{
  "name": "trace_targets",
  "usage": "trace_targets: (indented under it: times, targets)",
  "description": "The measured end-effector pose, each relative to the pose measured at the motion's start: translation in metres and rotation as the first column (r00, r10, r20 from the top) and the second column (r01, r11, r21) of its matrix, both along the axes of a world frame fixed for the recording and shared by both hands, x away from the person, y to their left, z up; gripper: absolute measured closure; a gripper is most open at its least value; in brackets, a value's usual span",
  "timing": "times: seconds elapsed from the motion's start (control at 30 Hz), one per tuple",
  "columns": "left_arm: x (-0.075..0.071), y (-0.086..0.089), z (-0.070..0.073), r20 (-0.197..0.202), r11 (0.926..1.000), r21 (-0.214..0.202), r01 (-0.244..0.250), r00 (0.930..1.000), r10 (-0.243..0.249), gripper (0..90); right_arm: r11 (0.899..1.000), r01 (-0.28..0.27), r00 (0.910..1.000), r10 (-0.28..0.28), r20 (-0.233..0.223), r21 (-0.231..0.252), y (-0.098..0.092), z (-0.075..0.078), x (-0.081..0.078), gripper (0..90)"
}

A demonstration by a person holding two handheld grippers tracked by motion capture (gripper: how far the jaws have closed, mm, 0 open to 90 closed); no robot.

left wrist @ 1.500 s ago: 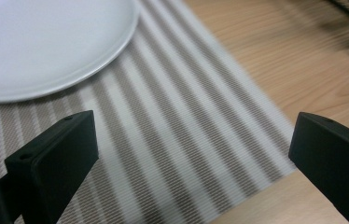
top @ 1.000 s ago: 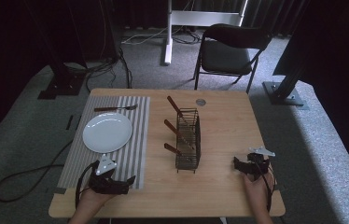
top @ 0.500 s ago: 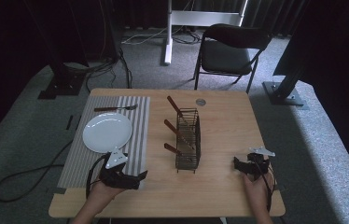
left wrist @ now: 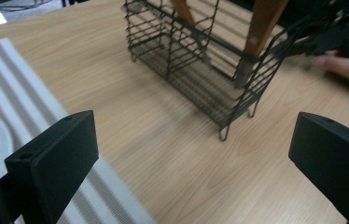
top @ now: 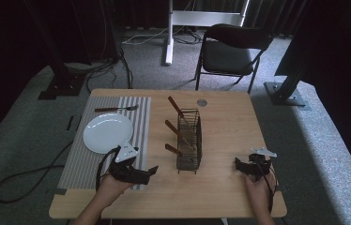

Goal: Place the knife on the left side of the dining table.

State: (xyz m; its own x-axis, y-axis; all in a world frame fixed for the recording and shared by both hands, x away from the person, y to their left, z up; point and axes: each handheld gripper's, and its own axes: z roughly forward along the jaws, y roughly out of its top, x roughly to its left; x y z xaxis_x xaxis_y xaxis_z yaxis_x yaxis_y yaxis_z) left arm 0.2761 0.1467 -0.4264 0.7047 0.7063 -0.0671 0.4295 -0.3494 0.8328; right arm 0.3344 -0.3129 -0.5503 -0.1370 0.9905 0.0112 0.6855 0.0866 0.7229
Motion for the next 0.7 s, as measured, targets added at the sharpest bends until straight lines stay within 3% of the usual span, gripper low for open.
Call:
trace_targets:
  times: [0.1,0.5,0.7]
  targets:
    - [0.002,-0.008,0.004,0.005,0.9991,-0.033,0.028,0.9996,-0.028,1.5,1.0,0.0,1.0,0.0,0.0,0.0,0.0,0.0,0.0,11.6]
    - [0.011,-0.029,0.011,0.024,0.9942,-0.082,0.07,0.9974,-0.068,5.1,1.0,0.0,1.0,0.0,0.0,0.0,0.0,0.0,0.0,11.7]
    - [0.016,-0.04,0.013,0.027,0.9914,-0.083,0.101,0.9947,-0.099,11.8,1.0,0.0,1.0,0.0,0.0,0.0,0.0,0.0,0.0,11.7]
